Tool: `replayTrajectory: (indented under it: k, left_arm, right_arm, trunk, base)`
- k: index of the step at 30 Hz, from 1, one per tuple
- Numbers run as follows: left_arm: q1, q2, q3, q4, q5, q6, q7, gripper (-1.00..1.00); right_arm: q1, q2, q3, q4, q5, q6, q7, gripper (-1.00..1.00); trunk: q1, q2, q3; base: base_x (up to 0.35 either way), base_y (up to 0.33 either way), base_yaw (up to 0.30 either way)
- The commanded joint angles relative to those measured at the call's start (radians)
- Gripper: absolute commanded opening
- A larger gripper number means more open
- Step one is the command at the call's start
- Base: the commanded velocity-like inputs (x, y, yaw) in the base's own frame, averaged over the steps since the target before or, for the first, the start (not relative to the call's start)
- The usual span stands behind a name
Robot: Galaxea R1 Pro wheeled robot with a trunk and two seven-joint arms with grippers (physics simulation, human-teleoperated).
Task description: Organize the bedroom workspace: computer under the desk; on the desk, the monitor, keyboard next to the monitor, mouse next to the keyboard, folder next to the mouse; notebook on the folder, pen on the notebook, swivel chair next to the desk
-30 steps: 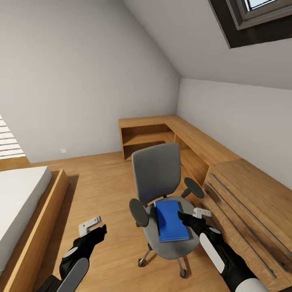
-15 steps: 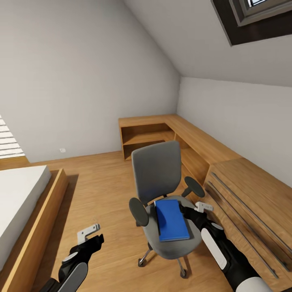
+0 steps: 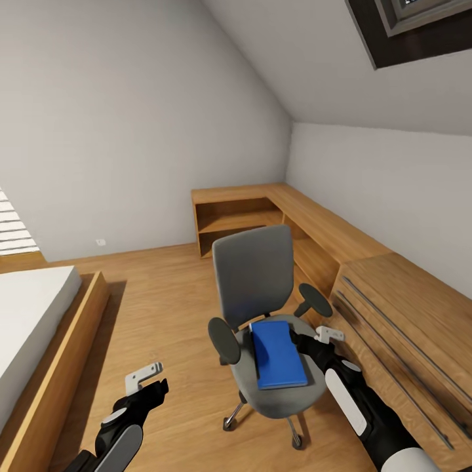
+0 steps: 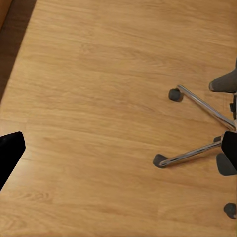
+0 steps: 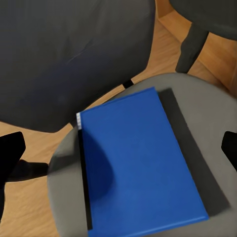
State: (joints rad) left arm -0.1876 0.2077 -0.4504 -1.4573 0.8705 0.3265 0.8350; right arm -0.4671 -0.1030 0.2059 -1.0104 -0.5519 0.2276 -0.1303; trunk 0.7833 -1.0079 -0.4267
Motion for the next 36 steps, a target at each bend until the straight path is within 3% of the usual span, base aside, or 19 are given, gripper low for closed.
replayTrajectory:
  k: [1,36]
  left_arm:
    - [-0.001,0.001,-0.002,-0.002,0.004,0.003,0.007,1.00]
    - [-0.001,0.001,-0.004,0.000,0.008,0.005,0.006,1.00]
  right_arm:
    - [-0.001,-0.001,0.004,-0.002,-0.010,0.002,-0.009,1.00]
    - [-0.001,-0.002,0.003,-0.001,-0.008,0.002,-0.009,1.00]
  trunk:
    - [0.004,-0.008,-0.004]
    - [0.138,-0.253,-0.114]
  base:
    - [0.000,0.000,0.000]
    - [0.000,0.000,0.000]
